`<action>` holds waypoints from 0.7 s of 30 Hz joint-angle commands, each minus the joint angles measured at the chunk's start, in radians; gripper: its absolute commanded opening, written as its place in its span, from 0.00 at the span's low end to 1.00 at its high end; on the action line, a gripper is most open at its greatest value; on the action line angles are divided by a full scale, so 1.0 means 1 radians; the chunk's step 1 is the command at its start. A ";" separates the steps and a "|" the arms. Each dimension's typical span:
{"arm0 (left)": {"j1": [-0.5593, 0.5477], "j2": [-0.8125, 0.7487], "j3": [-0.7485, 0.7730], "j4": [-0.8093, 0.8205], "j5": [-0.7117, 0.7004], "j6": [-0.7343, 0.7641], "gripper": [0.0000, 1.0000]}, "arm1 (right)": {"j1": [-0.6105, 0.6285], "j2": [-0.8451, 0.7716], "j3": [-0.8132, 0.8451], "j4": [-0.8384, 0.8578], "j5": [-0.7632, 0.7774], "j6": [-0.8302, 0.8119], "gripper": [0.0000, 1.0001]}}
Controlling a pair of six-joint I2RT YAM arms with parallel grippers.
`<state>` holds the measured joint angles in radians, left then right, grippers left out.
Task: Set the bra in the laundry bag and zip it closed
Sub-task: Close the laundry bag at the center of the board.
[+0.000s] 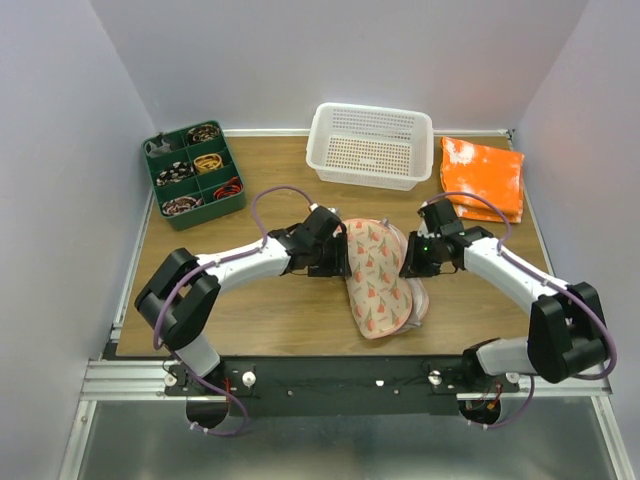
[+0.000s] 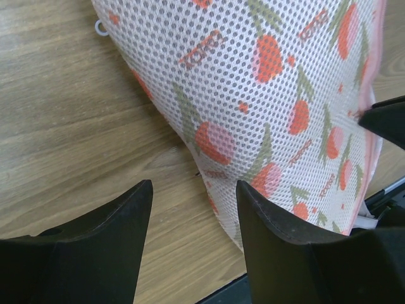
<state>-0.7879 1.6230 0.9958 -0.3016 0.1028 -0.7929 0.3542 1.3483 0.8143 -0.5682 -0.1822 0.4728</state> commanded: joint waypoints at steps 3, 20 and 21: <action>-0.007 0.034 0.044 0.024 0.040 0.007 0.63 | -0.001 0.006 0.029 0.024 0.032 0.009 0.01; -0.007 0.063 0.073 0.019 0.038 0.026 0.63 | 0.000 0.001 0.040 0.039 0.564 0.153 0.01; -0.008 0.064 0.073 0.016 0.038 0.029 0.62 | 0.000 0.018 0.039 0.054 0.593 0.164 0.01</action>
<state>-0.7895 1.6722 1.0405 -0.2852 0.1253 -0.7849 0.3542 1.3041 0.8658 -0.5457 0.2089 0.5827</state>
